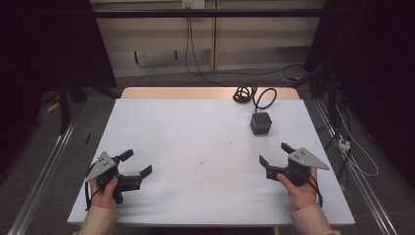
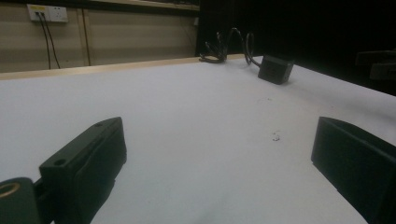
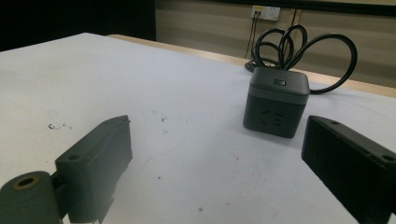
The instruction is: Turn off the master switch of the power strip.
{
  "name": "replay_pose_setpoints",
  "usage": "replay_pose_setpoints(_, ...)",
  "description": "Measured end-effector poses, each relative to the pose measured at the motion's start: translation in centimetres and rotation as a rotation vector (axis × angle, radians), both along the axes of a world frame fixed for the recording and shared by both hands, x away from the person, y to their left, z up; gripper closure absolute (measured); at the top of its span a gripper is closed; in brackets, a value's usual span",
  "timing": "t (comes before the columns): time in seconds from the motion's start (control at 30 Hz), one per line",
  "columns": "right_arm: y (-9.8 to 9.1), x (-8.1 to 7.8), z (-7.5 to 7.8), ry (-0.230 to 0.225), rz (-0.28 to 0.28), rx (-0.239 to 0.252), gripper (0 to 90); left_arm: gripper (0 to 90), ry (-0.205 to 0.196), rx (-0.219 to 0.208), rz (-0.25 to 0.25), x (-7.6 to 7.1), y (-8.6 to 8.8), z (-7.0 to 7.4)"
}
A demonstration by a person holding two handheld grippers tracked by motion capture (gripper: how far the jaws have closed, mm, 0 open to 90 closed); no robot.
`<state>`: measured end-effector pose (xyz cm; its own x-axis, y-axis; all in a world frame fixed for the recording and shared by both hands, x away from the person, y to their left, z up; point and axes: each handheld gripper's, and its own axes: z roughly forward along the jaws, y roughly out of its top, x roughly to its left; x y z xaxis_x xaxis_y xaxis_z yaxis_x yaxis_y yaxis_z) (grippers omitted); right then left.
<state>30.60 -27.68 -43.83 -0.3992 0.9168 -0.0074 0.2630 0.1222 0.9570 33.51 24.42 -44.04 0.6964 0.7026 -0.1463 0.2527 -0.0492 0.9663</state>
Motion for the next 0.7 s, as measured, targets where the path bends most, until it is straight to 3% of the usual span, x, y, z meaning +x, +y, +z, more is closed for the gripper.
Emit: replay_pose_setpoints(0.7, 1.1, 2.7, 0.8, 0.008, 0.002, -0.011, 8.9, 2.9, 0.002, 0.005, -0.002, 0.3, -0.1, -0.2)
